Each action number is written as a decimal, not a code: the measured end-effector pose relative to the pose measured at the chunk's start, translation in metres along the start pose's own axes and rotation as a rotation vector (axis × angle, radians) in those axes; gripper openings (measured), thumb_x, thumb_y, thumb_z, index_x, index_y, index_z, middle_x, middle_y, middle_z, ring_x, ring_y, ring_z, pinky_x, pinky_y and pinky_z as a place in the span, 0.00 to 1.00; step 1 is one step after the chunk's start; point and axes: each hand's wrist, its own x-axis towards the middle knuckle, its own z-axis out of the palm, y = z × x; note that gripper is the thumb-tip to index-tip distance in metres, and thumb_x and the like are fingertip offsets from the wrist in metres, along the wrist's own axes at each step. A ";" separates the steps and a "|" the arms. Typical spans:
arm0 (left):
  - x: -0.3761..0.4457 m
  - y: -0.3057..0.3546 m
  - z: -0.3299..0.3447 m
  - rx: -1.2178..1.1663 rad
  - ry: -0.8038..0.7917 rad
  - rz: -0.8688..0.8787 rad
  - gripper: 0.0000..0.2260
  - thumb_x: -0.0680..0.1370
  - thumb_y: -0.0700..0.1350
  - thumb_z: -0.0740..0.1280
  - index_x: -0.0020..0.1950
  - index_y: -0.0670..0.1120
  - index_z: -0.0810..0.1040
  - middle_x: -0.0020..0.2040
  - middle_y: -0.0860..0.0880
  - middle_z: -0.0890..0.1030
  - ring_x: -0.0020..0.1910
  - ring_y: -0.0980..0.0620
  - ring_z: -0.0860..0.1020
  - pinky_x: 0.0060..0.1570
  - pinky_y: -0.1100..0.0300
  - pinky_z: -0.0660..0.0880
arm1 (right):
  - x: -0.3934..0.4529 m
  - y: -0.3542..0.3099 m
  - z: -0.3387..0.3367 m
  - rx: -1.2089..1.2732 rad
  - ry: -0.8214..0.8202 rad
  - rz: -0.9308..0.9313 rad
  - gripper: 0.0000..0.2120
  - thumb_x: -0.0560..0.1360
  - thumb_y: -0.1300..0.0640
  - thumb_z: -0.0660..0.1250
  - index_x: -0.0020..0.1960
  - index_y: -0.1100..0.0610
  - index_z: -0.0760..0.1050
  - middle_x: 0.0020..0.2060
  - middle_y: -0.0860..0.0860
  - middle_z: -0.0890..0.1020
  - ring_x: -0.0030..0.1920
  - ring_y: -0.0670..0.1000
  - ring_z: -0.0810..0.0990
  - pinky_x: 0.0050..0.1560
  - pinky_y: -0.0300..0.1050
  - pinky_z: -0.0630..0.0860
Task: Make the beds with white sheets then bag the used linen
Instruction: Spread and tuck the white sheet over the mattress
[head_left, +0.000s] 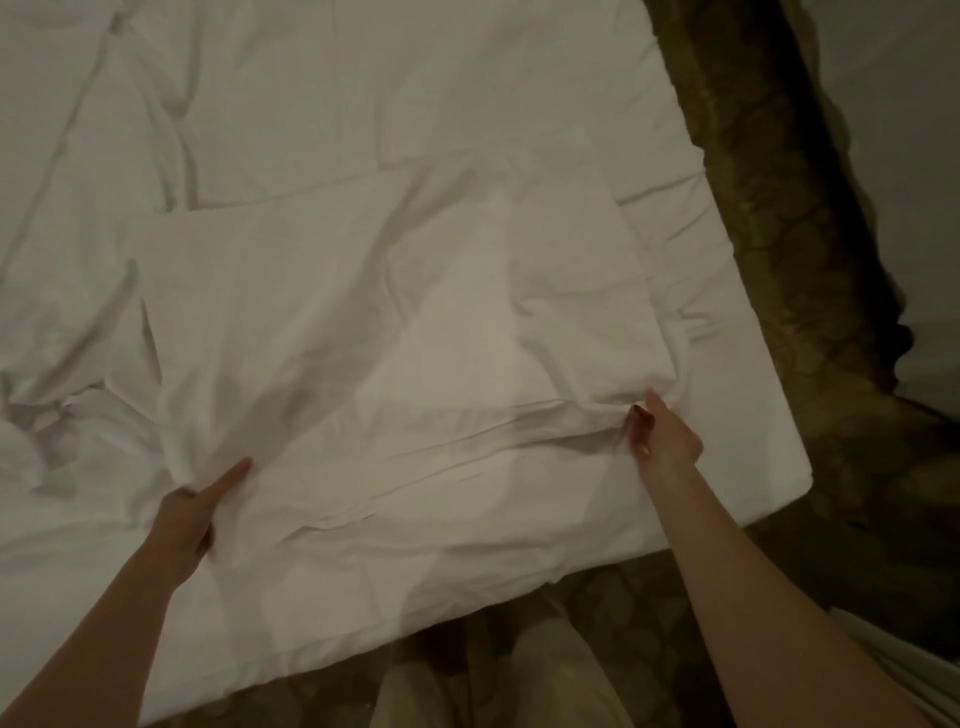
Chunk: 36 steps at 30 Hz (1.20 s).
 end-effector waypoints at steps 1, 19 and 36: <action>-0.001 0.001 0.000 0.005 0.006 0.000 0.24 0.73 0.44 0.73 0.66 0.35 0.73 0.60 0.42 0.79 0.51 0.45 0.78 0.55 0.50 0.74 | 0.000 -0.001 -0.002 -0.029 0.030 -0.020 0.11 0.70 0.58 0.76 0.37 0.60 0.75 0.34 0.53 0.79 0.29 0.48 0.76 0.26 0.38 0.73; -0.029 0.008 0.030 0.176 0.563 0.397 0.31 0.73 0.47 0.75 0.70 0.37 0.68 0.67 0.37 0.71 0.65 0.41 0.72 0.63 0.52 0.68 | 0.009 0.001 -0.024 -0.273 0.047 -0.437 0.11 0.72 0.59 0.73 0.53 0.55 0.76 0.48 0.50 0.79 0.53 0.53 0.80 0.56 0.50 0.79; -0.126 -0.016 0.286 1.242 -0.299 0.783 0.27 0.83 0.57 0.49 0.79 0.55 0.43 0.79 0.52 0.35 0.76 0.49 0.32 0.69 0.31 0.40 | 0.021 -0.031 -0.031 -0.244 0.097 -0.499 0.05 0.73 0.55 0.73 0.43 0.48 0.77 0.56 0.51 0.79 0.57 0.48 0.77 0.62 0.43 0.75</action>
